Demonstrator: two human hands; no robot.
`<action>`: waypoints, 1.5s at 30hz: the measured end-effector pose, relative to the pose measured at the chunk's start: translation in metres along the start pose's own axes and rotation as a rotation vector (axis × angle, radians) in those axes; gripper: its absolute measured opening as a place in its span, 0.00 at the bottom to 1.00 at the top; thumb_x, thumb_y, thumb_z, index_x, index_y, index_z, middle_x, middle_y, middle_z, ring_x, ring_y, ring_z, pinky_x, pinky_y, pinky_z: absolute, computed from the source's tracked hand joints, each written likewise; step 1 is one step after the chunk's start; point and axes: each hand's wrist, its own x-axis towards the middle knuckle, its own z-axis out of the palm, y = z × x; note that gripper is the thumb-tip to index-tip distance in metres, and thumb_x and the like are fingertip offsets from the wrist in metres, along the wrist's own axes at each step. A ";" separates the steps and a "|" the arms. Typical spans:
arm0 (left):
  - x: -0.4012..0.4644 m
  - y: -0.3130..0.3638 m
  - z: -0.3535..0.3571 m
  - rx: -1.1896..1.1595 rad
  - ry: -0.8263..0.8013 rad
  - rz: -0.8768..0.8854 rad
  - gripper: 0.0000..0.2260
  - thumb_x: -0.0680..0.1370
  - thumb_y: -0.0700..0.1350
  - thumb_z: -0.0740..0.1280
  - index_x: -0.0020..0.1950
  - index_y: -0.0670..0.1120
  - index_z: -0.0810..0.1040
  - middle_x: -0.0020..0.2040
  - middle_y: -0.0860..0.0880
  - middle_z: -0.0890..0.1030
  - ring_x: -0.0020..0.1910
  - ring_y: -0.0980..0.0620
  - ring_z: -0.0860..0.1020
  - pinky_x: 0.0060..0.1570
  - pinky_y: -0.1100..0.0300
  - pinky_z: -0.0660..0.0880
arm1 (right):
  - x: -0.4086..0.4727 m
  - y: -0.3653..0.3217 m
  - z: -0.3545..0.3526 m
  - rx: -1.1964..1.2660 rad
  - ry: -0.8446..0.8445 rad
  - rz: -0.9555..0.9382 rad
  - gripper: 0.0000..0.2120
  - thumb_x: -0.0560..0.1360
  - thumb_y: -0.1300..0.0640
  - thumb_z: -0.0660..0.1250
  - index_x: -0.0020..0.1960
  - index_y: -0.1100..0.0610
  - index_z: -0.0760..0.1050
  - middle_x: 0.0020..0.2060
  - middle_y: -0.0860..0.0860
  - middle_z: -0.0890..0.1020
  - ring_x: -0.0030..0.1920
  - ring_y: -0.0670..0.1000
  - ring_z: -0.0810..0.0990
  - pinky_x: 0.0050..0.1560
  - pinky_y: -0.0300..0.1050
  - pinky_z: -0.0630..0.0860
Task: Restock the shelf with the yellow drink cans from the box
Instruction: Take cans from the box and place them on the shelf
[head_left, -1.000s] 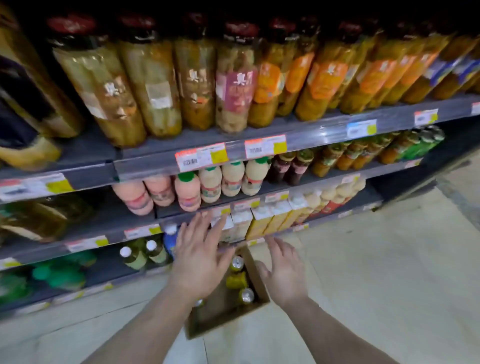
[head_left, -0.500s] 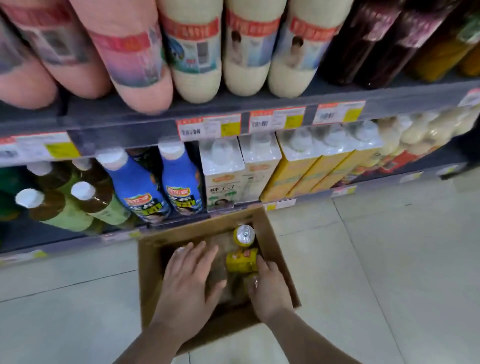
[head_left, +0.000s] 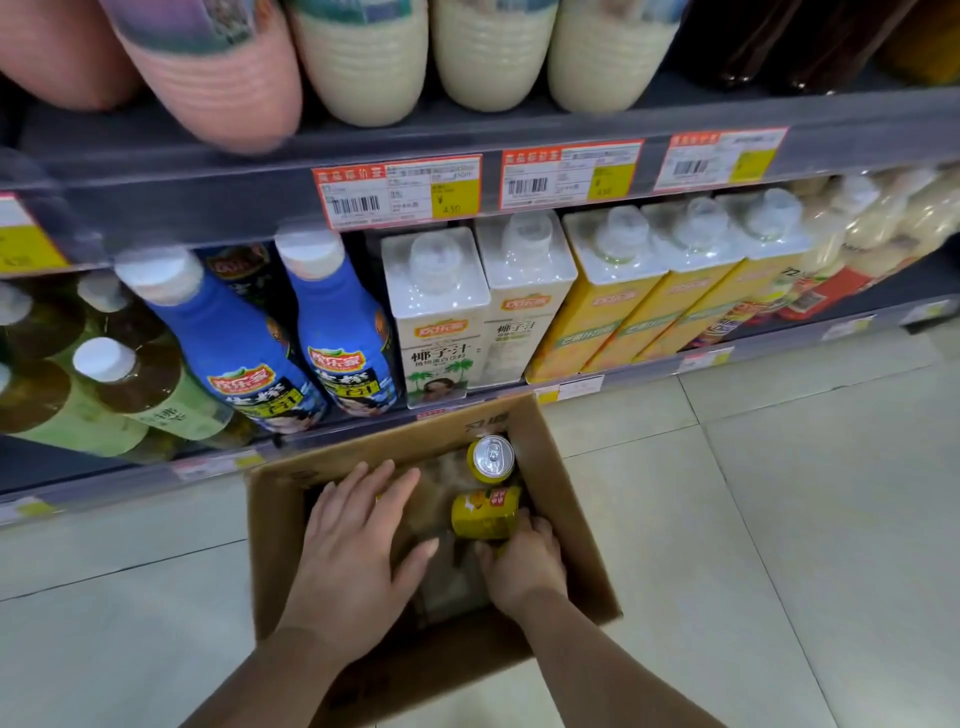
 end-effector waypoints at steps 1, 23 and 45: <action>-0.001 -0.002 0.000 0.003 -0.003 0.003 0.29 0.75 0.64 0.56 0.73 0.54 0.65 0.71 0.49 0.70 0.73 0.48 0.62 0.72 0.45 0.59 | 0.001 -0.001 0.003 0.032 0.015 0.011 0.34 0.76 0.44 0.63 0.75 0.56 0.56 0.72 0.54 0.62 0.73 0.55 0.61 0.68 0.48 0.64; -0.019 -0.035 0.004 -0.038 -0.014 -0.046 0.32 0.72 0.67 0.55 0.74 0.57 0.62 0.72 0.57 0.69 0.73 0.56 0.60 0.71 0.52 0.55 | 0.037 -0.020 0.014 -0.154 0.101 -0.408 0.15 0.68 0.45 0.72 0.47 0.51 0.72 0.51 0.51 0.79 0.53 0.54 0.77 0.50 0.45 0.72; 0.004 0.017 -0.022 -0.669 0.061 -0.078 0.36 0.53 0.58 0.80 0.59 0.63 0.72 0.56 0.67 0.77 0.56 0.65 0.77 0.55 0.69 0.73 | -0.008 0.001 -0.094 0.080 -0.166 -0.670 0.39 0.64 0.52 0.79 0.70 0.44 0.65 0.67 0.46 0.70 0.68 0.45 0.68 0.70 0.42 0.64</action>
